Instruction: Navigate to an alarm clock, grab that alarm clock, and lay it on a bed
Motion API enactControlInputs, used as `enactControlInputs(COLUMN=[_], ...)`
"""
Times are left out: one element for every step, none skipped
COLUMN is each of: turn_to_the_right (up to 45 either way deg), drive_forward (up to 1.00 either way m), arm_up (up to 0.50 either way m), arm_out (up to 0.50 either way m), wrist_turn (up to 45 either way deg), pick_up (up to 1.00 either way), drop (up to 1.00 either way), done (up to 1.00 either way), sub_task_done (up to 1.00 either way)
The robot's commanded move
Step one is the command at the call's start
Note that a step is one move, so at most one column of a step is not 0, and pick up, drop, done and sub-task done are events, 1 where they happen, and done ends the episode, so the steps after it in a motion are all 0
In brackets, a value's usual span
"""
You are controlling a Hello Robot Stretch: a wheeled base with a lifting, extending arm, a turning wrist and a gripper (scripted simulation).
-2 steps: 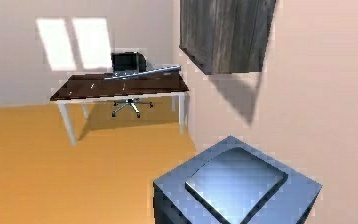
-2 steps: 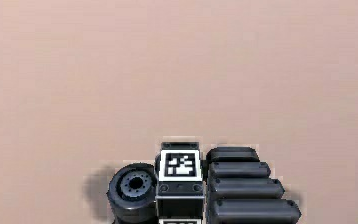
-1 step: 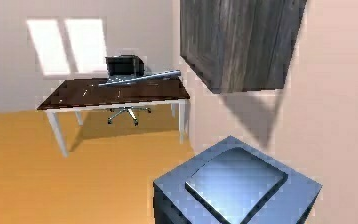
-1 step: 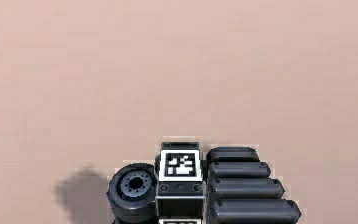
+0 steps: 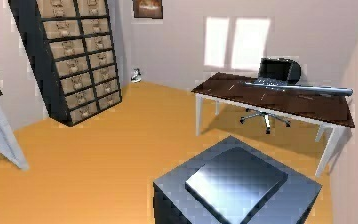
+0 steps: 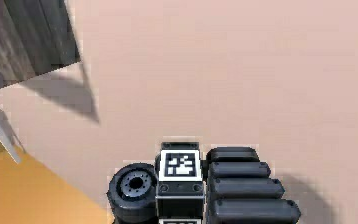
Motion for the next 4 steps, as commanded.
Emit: enactControlInputs(turn_to_the_right=[0.0,-45.0,-18.0,0.0], drive_forward=[0.55,0.0,0.0,1.0], arm_up=[0.0,0.0,0.0,0.0], arm_out=[0.0,0.0,0.0,0.0], wrist_turn=[0.0,0.0,0.0,0.0], pick_up=[0.0,0.0,0.0,0.0], drop=[0.0,0.0,0.0,0.0], done=[0.0,0.0,0.0,0.0], sub_task_done=[0.0,0.0,0.0,0.0])
